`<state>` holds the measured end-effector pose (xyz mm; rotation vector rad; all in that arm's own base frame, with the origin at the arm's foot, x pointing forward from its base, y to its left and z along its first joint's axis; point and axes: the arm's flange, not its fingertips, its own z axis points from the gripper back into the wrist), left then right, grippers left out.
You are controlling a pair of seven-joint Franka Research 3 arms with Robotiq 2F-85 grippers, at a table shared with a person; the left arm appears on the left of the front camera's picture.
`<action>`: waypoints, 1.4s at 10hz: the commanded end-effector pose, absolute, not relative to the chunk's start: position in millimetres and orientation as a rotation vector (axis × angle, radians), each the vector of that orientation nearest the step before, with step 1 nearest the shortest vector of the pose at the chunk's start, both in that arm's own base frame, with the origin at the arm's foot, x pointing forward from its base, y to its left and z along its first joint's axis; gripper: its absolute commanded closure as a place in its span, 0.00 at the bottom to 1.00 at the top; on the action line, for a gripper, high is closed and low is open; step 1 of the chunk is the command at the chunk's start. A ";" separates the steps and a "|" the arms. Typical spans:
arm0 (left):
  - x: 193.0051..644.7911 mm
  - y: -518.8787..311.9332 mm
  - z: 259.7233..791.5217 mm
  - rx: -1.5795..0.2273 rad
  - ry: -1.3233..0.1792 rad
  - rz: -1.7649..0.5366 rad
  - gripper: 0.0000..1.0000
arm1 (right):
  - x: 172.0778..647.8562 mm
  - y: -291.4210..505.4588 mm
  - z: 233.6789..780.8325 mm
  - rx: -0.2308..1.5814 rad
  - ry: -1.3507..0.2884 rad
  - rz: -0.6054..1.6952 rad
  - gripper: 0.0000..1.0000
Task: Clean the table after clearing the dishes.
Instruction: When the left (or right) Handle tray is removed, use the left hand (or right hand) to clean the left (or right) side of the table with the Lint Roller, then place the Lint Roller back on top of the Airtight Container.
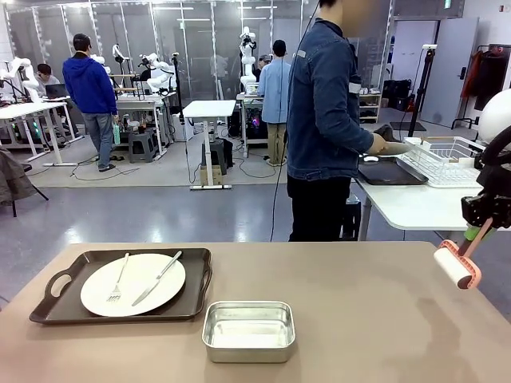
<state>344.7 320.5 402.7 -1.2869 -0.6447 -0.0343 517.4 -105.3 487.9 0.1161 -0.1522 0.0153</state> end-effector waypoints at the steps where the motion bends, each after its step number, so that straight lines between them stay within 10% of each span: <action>1: 341.6 321.4 405.2 -1.298 -0.650 -0.037 0.00 | 517.3 -104.4 491.1 0.120 -0.154 0.016 0.78; 14: 341.6 321.4 405.2 -1.298 -0.650 -0.037 0.00 | 523.8 -54.5 533.7 -0.083 -0.283 0.279 0.78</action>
